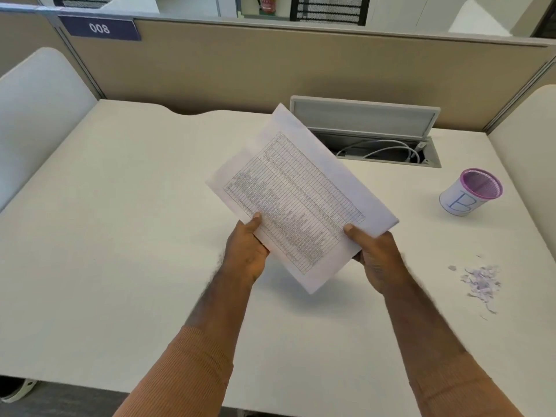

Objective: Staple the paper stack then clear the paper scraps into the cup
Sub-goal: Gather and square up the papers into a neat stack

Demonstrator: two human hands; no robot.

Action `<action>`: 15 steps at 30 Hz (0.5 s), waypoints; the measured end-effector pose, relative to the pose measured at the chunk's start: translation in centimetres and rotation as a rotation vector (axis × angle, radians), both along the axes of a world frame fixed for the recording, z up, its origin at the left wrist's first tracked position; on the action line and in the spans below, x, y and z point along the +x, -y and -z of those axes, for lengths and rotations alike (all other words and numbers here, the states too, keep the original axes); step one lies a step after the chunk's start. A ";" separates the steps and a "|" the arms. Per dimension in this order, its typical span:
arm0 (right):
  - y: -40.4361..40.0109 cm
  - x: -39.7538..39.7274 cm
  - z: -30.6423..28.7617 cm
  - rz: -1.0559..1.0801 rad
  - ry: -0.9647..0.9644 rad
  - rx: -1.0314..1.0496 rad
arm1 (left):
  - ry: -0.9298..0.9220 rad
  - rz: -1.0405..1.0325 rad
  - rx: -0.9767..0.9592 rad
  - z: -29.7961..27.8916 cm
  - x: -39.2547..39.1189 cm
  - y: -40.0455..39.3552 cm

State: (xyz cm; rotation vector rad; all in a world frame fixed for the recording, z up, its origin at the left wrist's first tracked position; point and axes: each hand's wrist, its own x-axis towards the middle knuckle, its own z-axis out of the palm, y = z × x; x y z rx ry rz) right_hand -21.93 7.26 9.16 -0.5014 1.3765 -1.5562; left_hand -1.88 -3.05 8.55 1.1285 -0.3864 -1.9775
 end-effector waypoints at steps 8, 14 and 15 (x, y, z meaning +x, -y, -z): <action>-2.1 -4.9 -3.9 -0.156 -0.332 0.018 | 0.133 0.142 -0.360 -1.8 7.9 6.0; -1.7 -4.8 -4.6 -0.259 -0.500 0.055 | 0.480 0.596 -0.642 -3.1 7.2 6.9; -1.7 -4.6 -4.4 -0.245 -0.537 0.066 | 0.511 0.585 -0.655 -3.0 6.8 6.7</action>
